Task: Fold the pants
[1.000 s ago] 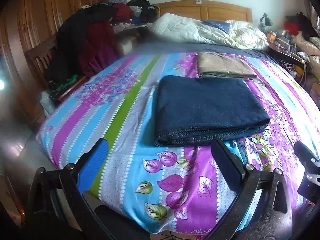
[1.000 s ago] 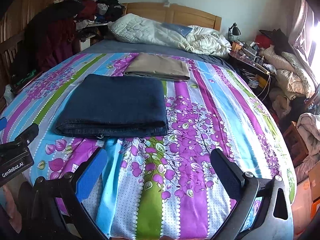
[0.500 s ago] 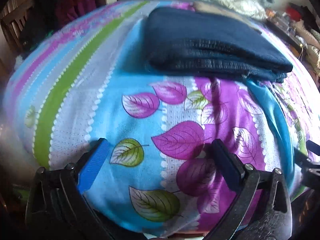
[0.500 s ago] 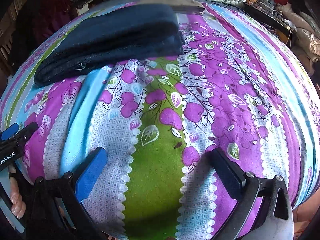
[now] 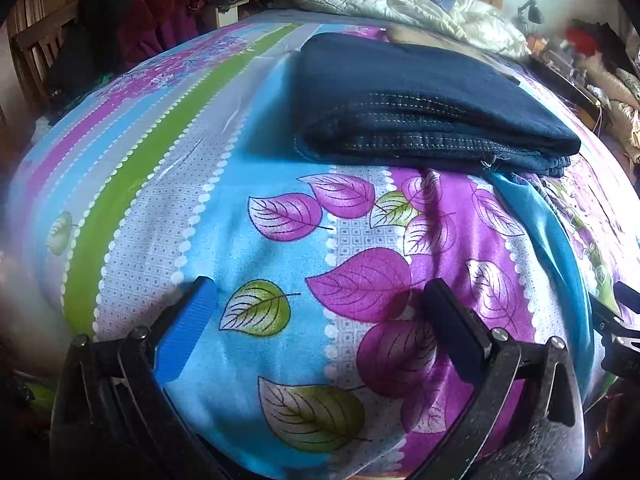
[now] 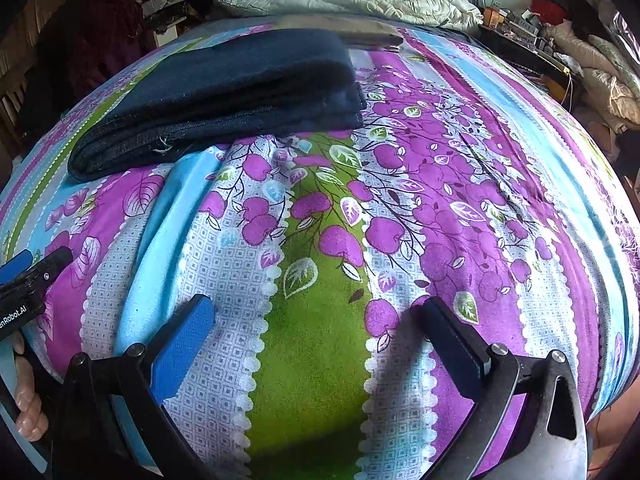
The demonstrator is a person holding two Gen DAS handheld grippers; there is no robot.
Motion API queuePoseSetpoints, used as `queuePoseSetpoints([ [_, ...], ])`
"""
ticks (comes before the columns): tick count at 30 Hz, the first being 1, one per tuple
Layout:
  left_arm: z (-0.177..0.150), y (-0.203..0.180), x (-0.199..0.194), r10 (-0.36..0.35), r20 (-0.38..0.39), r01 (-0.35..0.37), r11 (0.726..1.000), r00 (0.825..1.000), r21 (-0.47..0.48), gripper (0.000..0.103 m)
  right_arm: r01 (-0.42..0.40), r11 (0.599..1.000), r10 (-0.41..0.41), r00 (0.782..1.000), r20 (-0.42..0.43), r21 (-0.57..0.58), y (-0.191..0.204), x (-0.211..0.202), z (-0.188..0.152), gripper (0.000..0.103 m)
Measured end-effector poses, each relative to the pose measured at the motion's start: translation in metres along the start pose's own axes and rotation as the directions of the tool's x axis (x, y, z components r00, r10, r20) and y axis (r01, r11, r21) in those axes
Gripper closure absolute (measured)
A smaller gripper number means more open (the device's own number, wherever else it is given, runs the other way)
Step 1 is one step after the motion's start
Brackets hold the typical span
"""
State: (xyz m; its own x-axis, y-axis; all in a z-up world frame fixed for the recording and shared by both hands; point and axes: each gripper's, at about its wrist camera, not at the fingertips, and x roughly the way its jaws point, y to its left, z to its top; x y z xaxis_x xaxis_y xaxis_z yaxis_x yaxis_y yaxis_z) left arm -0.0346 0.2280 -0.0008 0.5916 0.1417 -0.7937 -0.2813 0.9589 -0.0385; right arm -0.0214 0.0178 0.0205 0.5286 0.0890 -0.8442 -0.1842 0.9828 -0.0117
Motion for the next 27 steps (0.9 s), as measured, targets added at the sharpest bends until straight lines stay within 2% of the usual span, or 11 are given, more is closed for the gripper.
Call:
queuePoseSetpoints([
  [3,-0.001,0.002,-0.004,0.058,0.023,-0.058,0.998,0.998,-0.02,0.001,0.0,1.0,0.0,1.0,0.023,0.009,0.0,-0.009,0.008,0.005],
  [8,0.004,0.021,-0.009,0.055,0.043,-0.05,0.993,0.998,-0.107,0.003,-0.025,0.999,0.023,0.997,0.068,0.034,0.01,-0.03,0.024,0.005],
  [11,0.006,0.027,-0.003,0.05,0.02,-0.047,0.99,0.999,-0.132,0.003,-0.051,0.998,0.048,0.995,0.088,0.036,0.017,-0.039,0.031,0.005],
  [16,0.006,0.025,0.0,0.069,0.007,-0.067,0.989,0.998,-0.134,0.003,-0.085,0.996,0.081,0.993,0.089,0.032,0.025,-0.045,0.038,0.005],
  [22,0.007,0.026,0.0,0.062,0.015,-0.06,0.989,0.998,-0.137,0.003,-0.081,0.996,0.077,0.991,0.11,0.033,0.022,-0.05,0.044,0.005],
  [27,0.006,0.025,-0.008,0.07,0.053,-0.062,0.99,0.996,-0.13,0.003,-0.084,0.995,0.077,0.989,0.129,0.05,0.018,-0.054,0.047,0.005],
])
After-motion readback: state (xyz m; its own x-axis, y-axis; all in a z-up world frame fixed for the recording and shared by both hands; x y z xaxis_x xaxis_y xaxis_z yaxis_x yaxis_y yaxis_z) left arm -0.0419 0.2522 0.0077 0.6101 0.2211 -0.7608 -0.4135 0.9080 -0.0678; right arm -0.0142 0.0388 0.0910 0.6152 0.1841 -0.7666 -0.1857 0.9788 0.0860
